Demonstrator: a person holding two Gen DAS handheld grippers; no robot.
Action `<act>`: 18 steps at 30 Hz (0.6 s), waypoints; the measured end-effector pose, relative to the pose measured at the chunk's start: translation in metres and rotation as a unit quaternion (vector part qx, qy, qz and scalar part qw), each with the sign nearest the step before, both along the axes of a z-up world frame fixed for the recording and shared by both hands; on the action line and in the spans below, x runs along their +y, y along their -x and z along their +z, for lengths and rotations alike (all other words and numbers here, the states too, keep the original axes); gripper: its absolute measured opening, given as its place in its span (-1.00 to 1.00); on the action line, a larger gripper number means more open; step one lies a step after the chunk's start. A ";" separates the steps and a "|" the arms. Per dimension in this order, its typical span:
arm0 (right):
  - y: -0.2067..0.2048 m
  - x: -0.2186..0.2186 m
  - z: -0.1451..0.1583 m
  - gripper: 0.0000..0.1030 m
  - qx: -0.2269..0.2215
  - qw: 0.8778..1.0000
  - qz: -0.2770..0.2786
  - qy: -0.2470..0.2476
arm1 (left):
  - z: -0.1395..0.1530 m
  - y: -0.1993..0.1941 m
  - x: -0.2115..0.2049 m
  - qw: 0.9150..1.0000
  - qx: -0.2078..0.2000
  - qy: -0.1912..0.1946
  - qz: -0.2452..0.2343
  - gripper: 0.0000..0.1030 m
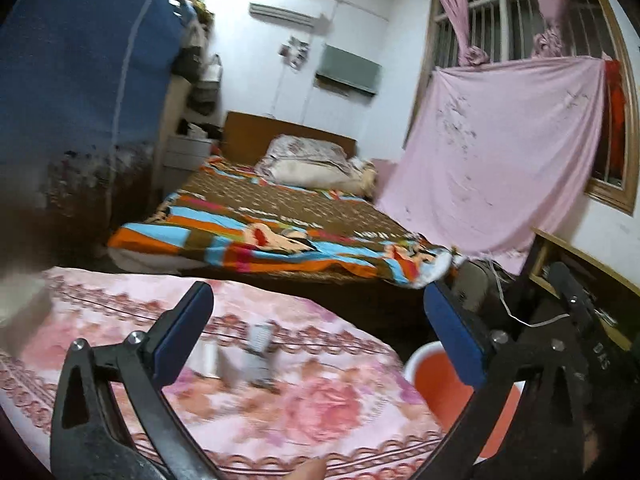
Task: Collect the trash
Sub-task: 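Bring both open tools back over the bedspread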
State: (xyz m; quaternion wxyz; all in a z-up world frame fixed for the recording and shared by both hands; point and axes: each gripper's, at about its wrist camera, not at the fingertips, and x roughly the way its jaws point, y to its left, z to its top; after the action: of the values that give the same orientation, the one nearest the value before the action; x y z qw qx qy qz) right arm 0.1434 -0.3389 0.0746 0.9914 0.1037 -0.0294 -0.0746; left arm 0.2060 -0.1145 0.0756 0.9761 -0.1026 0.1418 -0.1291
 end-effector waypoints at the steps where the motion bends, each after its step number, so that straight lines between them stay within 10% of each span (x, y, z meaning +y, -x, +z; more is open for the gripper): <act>1: 0.001 0.005 0.000 1.00 -0.007 1.000 0.005 0.004 | 0.000 0.001 0.006 1.000 -0.003 0.001 0.008 0.79; 18: 0.005 0.082 -0.003 1.00 -0.063 0.991 0.069 0.092 | -0.009 0.024 0.089 0.994 -0.044 -0.034 0.098 0.79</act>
State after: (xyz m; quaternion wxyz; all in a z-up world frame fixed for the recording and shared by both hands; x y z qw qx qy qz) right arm 0.1385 -0.2571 0.0715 0.9956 0.0181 -0.0918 0.0038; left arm 0.1825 -0.0253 0.0669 0.9923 -0.0766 0.0919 -0.0326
